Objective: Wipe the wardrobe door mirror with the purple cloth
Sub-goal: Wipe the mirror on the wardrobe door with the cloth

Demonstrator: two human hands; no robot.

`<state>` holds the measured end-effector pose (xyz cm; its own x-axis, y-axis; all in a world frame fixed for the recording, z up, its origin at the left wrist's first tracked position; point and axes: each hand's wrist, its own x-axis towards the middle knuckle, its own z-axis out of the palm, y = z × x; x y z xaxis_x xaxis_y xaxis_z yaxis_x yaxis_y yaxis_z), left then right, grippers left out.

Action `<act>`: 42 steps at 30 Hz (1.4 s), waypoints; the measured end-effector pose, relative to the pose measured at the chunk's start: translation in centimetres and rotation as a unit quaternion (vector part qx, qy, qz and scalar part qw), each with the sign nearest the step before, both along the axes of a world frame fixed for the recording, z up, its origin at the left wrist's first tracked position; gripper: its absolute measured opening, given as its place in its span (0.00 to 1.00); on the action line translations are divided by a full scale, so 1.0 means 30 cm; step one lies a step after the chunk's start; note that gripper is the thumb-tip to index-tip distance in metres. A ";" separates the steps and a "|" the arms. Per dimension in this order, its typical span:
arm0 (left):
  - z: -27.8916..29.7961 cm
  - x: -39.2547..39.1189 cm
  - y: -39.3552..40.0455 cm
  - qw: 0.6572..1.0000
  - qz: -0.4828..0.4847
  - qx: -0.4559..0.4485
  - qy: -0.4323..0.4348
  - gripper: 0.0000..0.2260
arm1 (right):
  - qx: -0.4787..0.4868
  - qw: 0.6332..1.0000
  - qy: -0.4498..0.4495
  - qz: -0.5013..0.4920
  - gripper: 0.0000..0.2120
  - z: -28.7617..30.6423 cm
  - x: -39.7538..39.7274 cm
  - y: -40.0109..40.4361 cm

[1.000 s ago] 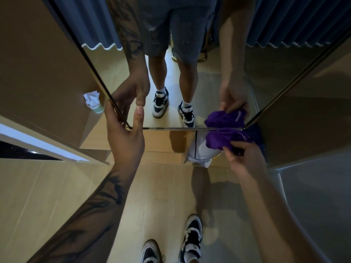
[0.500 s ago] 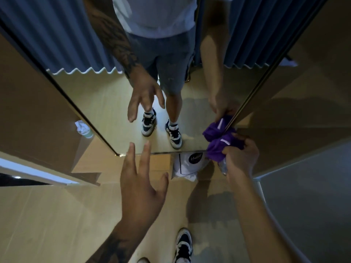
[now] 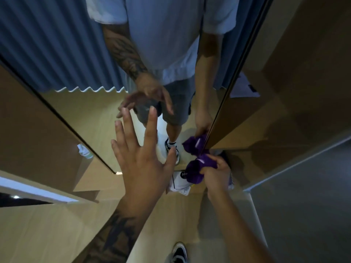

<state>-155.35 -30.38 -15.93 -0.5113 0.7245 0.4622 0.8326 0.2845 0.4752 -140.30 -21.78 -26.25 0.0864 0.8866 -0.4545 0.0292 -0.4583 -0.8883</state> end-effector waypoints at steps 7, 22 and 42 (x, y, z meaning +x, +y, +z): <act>-0.018 -0.029 0.047 0.999 -0.012 -0.041 0.015 0.43 | -0.022 0.999 0.042 -0.013 0.26 0.066 0.023 0.040; -0.112 -0.095 0.113 0.999 -0.025 0.016 0.031 0.47 | -0.087 0.996 -0.007 0.018 0.24 -0.020 0.043 0.105; -0.164 -0.186 0.142 0.988 -0.121 0.084 0.042 0.50 | -0.074 0.994 -0.066 -0.037 0.20 0.124 -0.027 0.018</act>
<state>-160.93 -26.12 -20.87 -0.2879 0.7299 0.6200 0.9051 -0.0041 0.4252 -141.12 -21.25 -22.52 0.2160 0.7996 -0.5603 0.1033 -0.5893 -0.8013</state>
